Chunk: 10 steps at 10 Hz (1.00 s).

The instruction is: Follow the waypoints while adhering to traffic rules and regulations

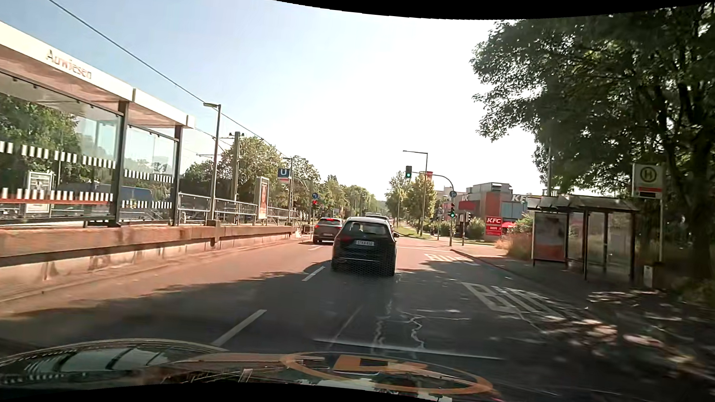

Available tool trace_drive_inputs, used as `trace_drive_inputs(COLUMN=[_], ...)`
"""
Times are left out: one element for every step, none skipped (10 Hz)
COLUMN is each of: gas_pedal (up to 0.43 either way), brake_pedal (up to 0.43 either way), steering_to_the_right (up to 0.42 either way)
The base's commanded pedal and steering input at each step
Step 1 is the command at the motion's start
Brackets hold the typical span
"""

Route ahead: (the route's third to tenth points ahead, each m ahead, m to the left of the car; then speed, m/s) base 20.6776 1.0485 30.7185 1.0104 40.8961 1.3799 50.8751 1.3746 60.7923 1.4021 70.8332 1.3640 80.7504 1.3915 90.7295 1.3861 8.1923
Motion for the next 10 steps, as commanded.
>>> trace_drive_inputs(gas_pedal=[0.189, 0.189, 0.189, 0.177, 0.169, 0.169, 0.169, 0.169, 0.169, 0.169], brake_pedal=[0.000, 0.000, 0.000, 0.000, 0.000, 0.000, 0.000, 0.000, 0.000, 0.000], steering_to_the_right=[0.001, 0.002, 0.003, 0.003, 0.003, 0.003, 0.003, 0.003, 0.003, 0.003])
